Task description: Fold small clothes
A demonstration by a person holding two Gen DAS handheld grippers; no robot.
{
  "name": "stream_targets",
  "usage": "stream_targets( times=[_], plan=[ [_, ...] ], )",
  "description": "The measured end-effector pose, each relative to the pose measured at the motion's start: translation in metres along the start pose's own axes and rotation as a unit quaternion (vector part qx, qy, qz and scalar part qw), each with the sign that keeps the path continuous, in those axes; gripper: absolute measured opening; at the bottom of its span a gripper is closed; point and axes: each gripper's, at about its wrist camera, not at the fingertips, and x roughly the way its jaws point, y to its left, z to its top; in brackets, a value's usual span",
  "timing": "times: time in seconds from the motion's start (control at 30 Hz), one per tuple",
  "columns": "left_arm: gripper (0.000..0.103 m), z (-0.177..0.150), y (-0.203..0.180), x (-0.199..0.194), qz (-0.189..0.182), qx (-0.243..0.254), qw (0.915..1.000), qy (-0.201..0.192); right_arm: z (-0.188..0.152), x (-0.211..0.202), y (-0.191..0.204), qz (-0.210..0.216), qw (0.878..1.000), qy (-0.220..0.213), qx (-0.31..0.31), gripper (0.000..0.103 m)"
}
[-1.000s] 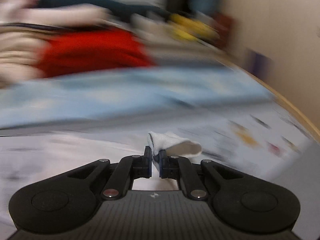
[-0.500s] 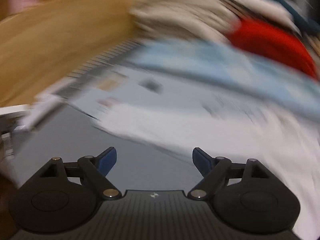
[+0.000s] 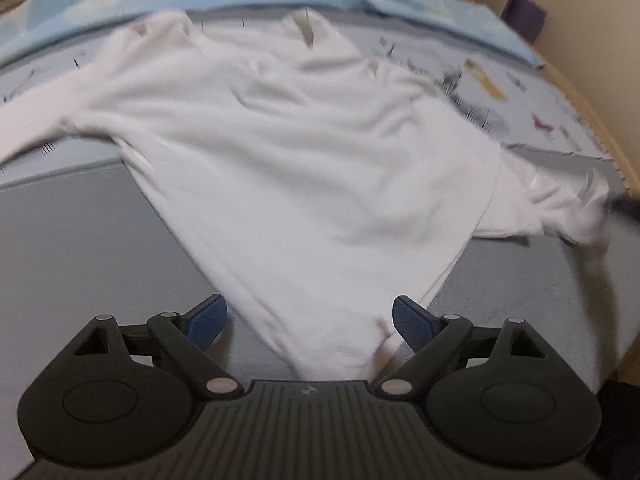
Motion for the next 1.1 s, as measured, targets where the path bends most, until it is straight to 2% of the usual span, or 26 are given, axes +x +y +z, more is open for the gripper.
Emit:
stream_targets(
  times=[0.03,0.07,0.1,0.17,0.2,0.27,0.33,0.37,0.4,0.43,0.47,0.5,0.53,0.6,0.7,0.87,0.97,1.03,1.1],
  plan=[
    [0.093,0.001,-0.003,0.009,0.002,-0.005,0.9999,0.009,0.004,0.001,-0.011,-0.055,0.997,-0.041,0.016,0.034],
    [0.093,-0.001,-0.003,0.013,0.001,-0.009,0.9998,0.016,0.006,0.004,-0.022,-0.069,0.996,-0.045,0.027,0.065],
    [0.093,-0.003,-0.003,0.013,-0.003,-0.011,0.9997,0.020,0.004,0.006,-0.030,-0.051,0.997,-0.027,0.045,0.073],
    [0.093,-0.006,0.001,0.012,-0.010,-0.004,0.9998,0.018,-0.004,0.006,-0.039,0.033,0.995,0.010,0.090,0.072],
    [0.093,-0.010,0.001,0.008,-0.006,0.003,0.9999,0.012,-0.007,0.003,-0.039,0.098,0.990,0.034,0.095,0.072],
    [0.093,-0.018,0.002,0.001,0.004,0.018,0.9998,-0.005,-0.012,-0.004,-0.026,0.203,0.974,0.058,0.084,0.070],
    [0.091,-0.022,-0.003,-0.001,-0.005,0.026,0.9995,-0.019,-0.017,-0.010,-0.004,0.267,0.959,0.084,0.051,0.070],
    [0.088,-0.025,-0.004,-0.002,-0.015,0.031,0.9992,-0.022,-0.016,-0.012,0.004,0.276,0.956,0.093,0.036,0.070],
    [0.077,-0.026,-0.006,-0.004,-0.023,0.039,0.9988,-0.022,-0.018,-0.014,0.014,0.276,0.956,0.097,0.022,0.070],
    [0.057,-0.028,-0.009,-0.004,-0.026,0.048,0.9983,-0.023,-0.020,-0.016,0.023,0.274,0.957,0.098,0.007,0.070],
    [0.043,-0.029,-0.010,-0.004,-0.023,0.056,0.9978,-0.027,-0.022,-0.019,0.031,0.273,0.957,0.099,-0.008,0.070],
    [0.007,-0.029,-0.010,-0.003,-0.017,0.059,0.9978,-0.026,-0.020,-0.018,0.034,0.273,0.957,0.097,-0.022,0.070],
    [0.006,-0.028,-0.008,-0.003,-0.010,0.048,0.9985,-0.026,-0.019,-0.018,0.037,0.272,0.957,0.095,-0.030,0.070],
    [0.006,-0.026,0.006,-0.014,-0.021,0.018,0.9992,-0.027,-0.022,-0.025,0.043,0.270,0.958,0.090,-0.041,0.070],
    [0.006,-0.032,0.033,-0.055,0.007,0.020,0.9980,-0.060,-0.023,-0.027,0.039,0.272,0.957,0.091,-0.045,0.070],
    [0.006,-0.071,0.108,-0.123,0.073,-0.041,0.9931,-0.082,-0.026,-0.017,0.032,0.283,0.951,0.121,-0.021,0.070],
    [0.006,-0.092,0.140,-0.132,0.102,-0.086,0.9881,-0.076,-0.033,-0.026,0.034,0.294,0.945,0.143,-0.021,0.070],
    [0.006,-0.099,0.152,-0.135,0.127,-0.099,0.9832,-0.086,-0.040,-0.033,0.039,0.300,0.942,0.150,-0.022,0.070],
    [0.006,-0.103,0.168,-0.139,0.134,-0.126,0.9789,-0.087,-0.047,-0.036,0.045,0.296,0.941,0.160,-0.018,0.070]
  ],
)
